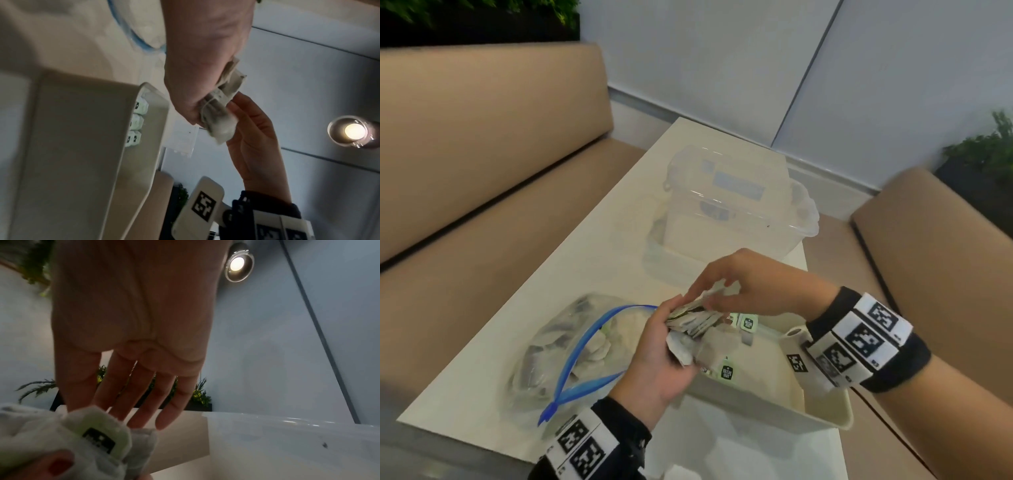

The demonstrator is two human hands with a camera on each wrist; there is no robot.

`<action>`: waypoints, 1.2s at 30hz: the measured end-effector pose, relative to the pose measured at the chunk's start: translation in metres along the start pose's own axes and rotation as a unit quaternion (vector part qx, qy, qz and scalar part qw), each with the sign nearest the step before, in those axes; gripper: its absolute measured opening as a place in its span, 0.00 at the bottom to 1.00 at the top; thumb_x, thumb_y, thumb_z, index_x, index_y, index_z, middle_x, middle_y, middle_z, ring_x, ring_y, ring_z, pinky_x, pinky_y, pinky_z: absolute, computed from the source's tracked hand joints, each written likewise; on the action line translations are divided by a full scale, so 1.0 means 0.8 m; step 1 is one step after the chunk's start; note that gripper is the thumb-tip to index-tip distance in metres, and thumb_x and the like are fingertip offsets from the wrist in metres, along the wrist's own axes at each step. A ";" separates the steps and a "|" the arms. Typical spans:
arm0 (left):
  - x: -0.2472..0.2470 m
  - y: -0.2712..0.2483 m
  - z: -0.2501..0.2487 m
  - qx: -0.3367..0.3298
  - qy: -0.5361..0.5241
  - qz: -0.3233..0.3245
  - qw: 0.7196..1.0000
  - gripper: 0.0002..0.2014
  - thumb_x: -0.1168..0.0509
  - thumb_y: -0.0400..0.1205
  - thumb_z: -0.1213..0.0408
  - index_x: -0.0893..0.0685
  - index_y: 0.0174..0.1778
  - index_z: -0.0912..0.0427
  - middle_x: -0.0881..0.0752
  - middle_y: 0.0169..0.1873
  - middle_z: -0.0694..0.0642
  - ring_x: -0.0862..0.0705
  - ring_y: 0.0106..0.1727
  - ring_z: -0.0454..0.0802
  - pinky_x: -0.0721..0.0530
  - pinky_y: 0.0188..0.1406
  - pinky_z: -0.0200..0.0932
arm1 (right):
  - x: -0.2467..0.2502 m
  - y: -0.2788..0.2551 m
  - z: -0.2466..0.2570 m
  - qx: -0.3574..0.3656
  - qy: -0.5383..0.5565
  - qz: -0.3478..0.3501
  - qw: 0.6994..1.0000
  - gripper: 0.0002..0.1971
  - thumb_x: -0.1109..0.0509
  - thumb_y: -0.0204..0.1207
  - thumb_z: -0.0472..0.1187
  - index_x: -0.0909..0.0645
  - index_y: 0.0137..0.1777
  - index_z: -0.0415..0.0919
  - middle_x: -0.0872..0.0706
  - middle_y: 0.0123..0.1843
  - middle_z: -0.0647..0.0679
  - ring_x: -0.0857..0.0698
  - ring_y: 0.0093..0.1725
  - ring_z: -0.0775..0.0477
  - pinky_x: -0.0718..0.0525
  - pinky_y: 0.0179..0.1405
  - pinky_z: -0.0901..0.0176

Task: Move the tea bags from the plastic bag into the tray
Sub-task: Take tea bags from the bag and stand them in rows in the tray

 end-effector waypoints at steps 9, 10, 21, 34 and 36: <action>0.012 0.009 -0.015 -0.037 -0.130 0.004 0.991 0.17 0.37 0.73 0.68 0.16 0.58 0.67 0.19 0.64 0.74 0.20 0.66 0.71 0.18 0.50 0.70 | 0.004 -0.055 0.000 -0.095 0.081 -0.183 0.975 0.13 0.39 0.82 0.39 0.25 0.64 0.53 0.20 0.62 0.54 0.20 0.58 0.61 0.18 0.56 0.66; 0.009 0.009 -0.019 -0.045 -0.128 0.009 0.991 0.20 0.38 0.73 0.68 0.17 0.61 0.67 0.19 0.63 0.74 0.21 0.67 0.71 0.17 0.49 0.68 | 0.002 -0.070 0.003 -0.093 0.089 -0.191 0.973 0.12 0.38 0.82 0.37 0.23 0.61 0.51 0.18 0.60 0.53 0.19 0.57 0.60 0.18 0.54 0.68; 0.002 0.000 -0.036 -0.077 -0.046 0.045 0.995 0.22 0.34 0.67 0.69 0.16 0.59 0.68 0.16 0.62 0.71 0.18 0.63 0.70 0.13 0.51 0.56 | -0.221 -0.160 0.011 -0.154 0.104 0.033 0.982 0.25 0.33 0.78 0.50 0.32 0.74 0.59 0.33 0.76 0.60 0.35 0.75 0.62 0.38 0.75 0.70; 0.021 -0.019 -0.043 -0.086 -0.029 0.032 0.995 0.22 0.29 0.57 0.72 0.10 0.48 0.69 0.15 0.59 0.70 0.16 0.59 0.72 0.14 0.54 0.59 | -0.311 -0.172 0.013 -0.129 0.032 -0.053 0.990 0.31 0.23 0.63 0.53 0.27 0.68 0.59 0.24 0.71 0.53 0.25 0.68 0.52 0.23 0.64 0.59; 0.021 -0.019 -0.043 -0.084 -0.027 0.031 0.996 0.22 0.29 0.57 0.72 0.10 0.48 0.69 0.15 0.60 0.70 0.16 0.59 0.71 0.13 0.51 0.58 | -0.317 -0.177 0.016 -0.127 0.031 -0.077 0.989 0.27 0.24 0.62 0.47 0.25 0.63 0.58 0.22 0.65 0.55 0.27 0.63 0.56 0.20 0.57 0.65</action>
Point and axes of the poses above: each hand's wrist, its own y-axis towards the middle knuckle, its own x-axis out of the back of the hand, z = x × y, the point moved 1 cm from there along y, towards the middle knuckle
